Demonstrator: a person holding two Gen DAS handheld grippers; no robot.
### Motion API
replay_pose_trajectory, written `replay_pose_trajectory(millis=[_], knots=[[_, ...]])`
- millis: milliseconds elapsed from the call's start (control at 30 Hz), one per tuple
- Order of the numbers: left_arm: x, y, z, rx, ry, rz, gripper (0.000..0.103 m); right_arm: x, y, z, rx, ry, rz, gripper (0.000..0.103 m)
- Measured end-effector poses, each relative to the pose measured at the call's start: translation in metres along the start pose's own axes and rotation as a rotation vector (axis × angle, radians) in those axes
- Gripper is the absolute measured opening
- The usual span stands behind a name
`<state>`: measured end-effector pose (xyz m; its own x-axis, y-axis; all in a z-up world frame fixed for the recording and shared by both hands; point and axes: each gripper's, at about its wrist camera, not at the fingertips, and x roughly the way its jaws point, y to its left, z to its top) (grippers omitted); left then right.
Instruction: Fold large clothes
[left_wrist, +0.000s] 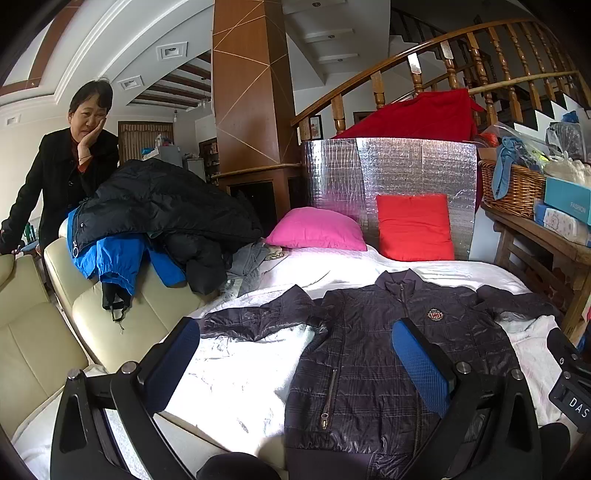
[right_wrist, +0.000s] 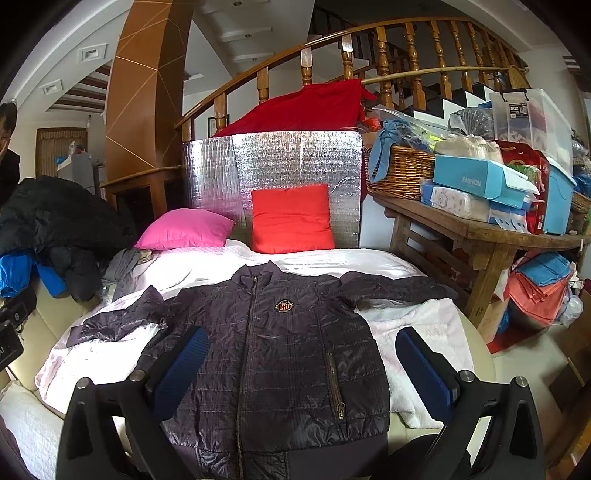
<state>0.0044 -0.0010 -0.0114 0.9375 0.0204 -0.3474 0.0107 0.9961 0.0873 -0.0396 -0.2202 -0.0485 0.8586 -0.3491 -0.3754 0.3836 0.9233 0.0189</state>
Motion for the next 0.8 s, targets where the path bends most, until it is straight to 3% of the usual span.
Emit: replay_pose_trajectory(millis=[133, 300, 800], knots=[[0.001, -0.002, -0.001, 0.007, 0.002, -0.028, 0.103, 0.0, -0.001, 0.001, 0.003, -0.003, -0.009, 0.103], [0.01, -0.012, -0.006, 0.009, 0.062, -0.123, 0.103, 0.006, -0.009, -0.002, 0.018, 0.012, -0.032, 0.103], [0.072, -0.055, -0.037, 0.037, 0.215, -0.207, 0.103, 0.049, -0.033, -0.016, 0.04, 0.08, -0.102, 0.103]])
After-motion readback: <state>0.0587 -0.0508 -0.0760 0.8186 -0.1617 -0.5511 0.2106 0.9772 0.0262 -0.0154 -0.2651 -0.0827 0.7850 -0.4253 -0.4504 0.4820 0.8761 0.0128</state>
